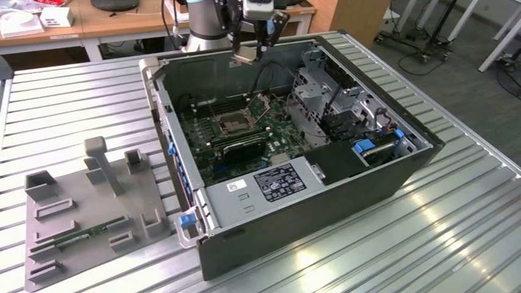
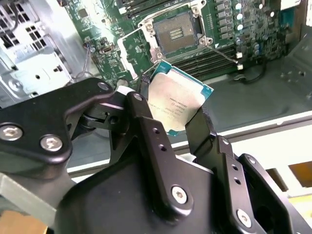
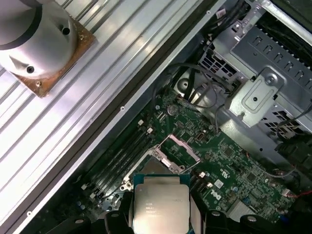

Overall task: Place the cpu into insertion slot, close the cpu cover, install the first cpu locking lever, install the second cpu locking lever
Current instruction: 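Place the cpu into insertion slot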

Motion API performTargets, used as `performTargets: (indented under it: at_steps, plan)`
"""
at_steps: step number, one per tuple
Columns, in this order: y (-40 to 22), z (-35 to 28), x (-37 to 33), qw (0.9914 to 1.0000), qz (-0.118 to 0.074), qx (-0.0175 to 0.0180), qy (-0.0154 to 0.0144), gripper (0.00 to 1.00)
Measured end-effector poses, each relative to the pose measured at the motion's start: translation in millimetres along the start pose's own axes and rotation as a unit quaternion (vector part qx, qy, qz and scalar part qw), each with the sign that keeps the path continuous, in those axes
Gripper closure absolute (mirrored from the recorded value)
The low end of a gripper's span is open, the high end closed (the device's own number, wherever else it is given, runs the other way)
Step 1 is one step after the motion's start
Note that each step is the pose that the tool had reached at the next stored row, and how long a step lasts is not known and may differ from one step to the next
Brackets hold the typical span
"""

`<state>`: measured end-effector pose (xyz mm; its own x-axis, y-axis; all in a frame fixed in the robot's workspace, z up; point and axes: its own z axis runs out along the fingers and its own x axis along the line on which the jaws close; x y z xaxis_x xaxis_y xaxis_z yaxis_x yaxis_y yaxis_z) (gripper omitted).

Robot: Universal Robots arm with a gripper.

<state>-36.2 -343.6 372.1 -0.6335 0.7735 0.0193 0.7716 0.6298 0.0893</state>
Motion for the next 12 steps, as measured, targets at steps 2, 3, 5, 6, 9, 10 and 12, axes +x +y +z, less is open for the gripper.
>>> performTargets:
  at_steps: [2, 3, 5, 6, 9, 10, 12]
  plan:
    - [0.0, 0.1, 0.0, 0.99991, 0.013, -0.0003, -0.0012, 0.46]
    - [0.0, 0.2, 0.0, 0.99981, 0.019, -0.0004, -0.0017, 0.46]
    - [0.0, 0.3, 0.0, 0.99952, 0.031, -0.0006, -0.0027, 0.46]
    - [0.0, 0.4, 0.0, 0.99932, 0.037, -0.0007, -0.0033, 0.46]
    - [-0.1, 0.7, 0.0, 0.99832, 0.058, -0.0011, -0.0052, 0.46]
    - [-0.1, 0.8, 0.0, 0.99785, 0.065, -0.0013, -0.0058, 0.46]
    - [-0.1, 1.1, 0.0, 0.99674, 0.08, -0.0016, -0.0072, 0.46]
